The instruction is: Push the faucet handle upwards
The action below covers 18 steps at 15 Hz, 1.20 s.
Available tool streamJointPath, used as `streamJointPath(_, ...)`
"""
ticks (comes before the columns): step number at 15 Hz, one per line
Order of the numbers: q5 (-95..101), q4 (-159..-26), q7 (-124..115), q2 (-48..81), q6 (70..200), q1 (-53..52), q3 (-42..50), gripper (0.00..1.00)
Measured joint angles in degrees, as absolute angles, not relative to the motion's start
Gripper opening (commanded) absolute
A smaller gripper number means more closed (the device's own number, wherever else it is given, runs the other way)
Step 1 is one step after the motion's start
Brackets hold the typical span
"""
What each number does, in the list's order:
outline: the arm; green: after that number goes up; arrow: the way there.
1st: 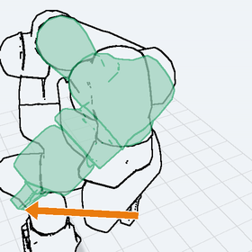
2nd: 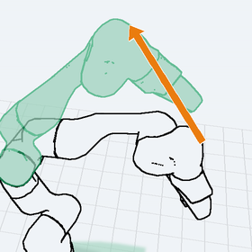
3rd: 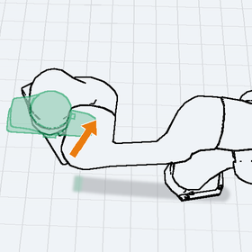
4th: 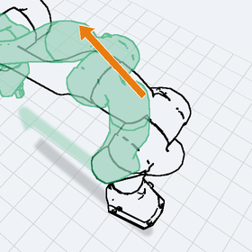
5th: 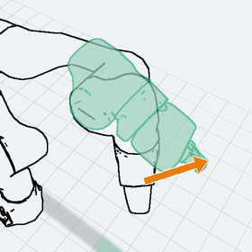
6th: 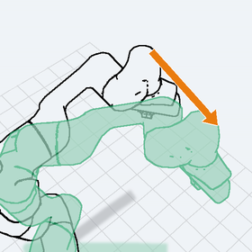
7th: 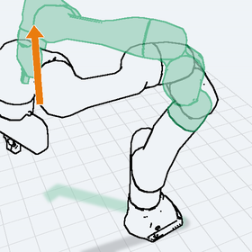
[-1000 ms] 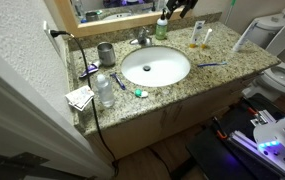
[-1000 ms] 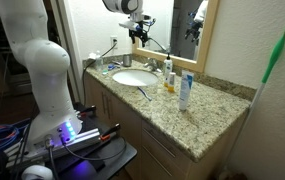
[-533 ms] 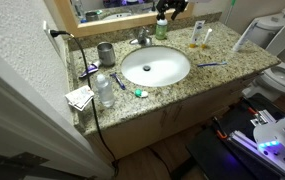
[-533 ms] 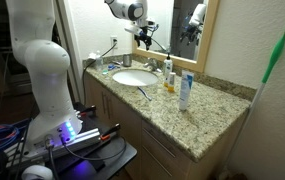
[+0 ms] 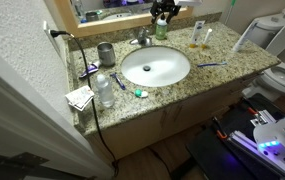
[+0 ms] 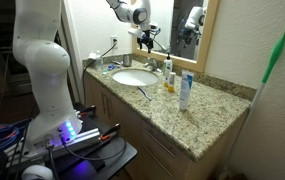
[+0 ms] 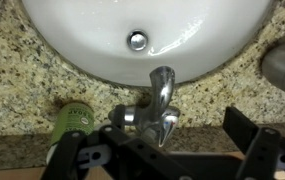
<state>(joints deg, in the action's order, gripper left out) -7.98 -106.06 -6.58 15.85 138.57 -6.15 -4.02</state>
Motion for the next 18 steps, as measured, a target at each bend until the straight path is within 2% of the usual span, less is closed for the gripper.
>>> streamJointPath(10,-3.0,-91.0,-14.4,31.2,138.3,-8.9,-3.5,1.00)
streamJointPath(16,-2.8,-88.0,-15.4,33.7,138.3,-9.4,-3.0,1.00)
streamJointPath(17,-2.8,-88.0,-15.5,33.9,138.4,-9.4,-2.9,0.75)
streamJointPath(18,-2.8,-88.0,-15.6,34.0,138.5,-9.4,-2.8,0.74)
